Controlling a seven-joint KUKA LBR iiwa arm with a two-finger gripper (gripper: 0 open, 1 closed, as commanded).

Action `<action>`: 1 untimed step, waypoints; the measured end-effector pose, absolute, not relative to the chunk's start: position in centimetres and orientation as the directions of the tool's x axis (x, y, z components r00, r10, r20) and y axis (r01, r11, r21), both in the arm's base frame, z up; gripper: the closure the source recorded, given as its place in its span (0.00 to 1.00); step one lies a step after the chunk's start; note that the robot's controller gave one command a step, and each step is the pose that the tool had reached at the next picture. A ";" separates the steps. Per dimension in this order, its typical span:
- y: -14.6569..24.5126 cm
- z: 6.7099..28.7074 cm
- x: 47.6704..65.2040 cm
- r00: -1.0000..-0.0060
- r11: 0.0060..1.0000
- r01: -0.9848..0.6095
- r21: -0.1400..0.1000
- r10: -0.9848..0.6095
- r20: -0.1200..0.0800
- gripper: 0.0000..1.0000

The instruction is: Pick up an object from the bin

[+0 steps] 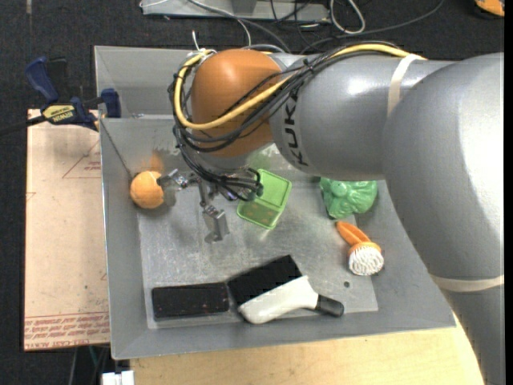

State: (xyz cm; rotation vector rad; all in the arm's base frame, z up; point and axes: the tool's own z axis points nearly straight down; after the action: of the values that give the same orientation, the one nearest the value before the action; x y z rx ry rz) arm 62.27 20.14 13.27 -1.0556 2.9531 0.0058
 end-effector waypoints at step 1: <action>20.7 11.6 62.4 -0.787 0.787 -0.617 0.001 -0.616 -0.014 0.00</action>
Offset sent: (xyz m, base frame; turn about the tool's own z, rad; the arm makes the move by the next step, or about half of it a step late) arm -0.0184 -0.0016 -0.0627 0.0667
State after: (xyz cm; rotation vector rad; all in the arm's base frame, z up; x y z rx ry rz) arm 62.38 20.74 11.57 -1.0203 2.9581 0.0086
